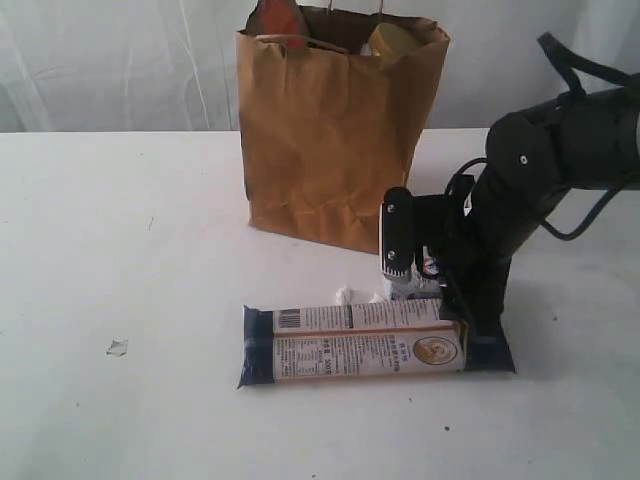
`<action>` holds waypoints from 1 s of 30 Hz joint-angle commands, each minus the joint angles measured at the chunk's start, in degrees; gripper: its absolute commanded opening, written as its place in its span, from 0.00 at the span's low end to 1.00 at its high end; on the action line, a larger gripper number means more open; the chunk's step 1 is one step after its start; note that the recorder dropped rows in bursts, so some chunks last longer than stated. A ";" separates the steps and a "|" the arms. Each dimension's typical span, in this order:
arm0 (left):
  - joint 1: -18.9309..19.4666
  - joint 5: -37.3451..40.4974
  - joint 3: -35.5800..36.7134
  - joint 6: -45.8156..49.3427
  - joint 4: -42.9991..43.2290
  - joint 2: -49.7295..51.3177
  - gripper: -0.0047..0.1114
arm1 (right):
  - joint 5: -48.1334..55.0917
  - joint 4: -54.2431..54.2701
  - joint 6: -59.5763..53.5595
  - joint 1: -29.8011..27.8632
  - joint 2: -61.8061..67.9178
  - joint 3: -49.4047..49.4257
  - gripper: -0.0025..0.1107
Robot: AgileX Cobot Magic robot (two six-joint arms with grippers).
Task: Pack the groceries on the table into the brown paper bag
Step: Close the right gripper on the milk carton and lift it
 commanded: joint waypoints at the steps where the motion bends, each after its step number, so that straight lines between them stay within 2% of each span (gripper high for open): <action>1: 0.10 -0.24 0.17 -0.18 -0.70 -0.25 0.04 | -0.58 1.18 -0.72 0.07 0.10 -0.35 0.58; 7: 0.10 -0.24 0.17 -0.06 -0.70 -0.25 0.04 | -0.58 6.82 4.21 0.07 0.10 -0.35 0.58; 17: 0.10 -0.24 0.17 -0.06 -0.70 -0.25 0.04 | 0.67 7.06 13.62 0.07 0.19 -0.35 0.58; 24: 0.10 -0.24 0.17 -0.06 -0.70 -0.25 0.04 | -2.77 9.50 38.41 0.07 0.28 -0.35 0.58; 30: 0.10 -0.24 0.17 -0.06 -0.70 -0.25 0.04 | 3.19 7.68 36.65 0.07 0.28 -0.35 0.58</action>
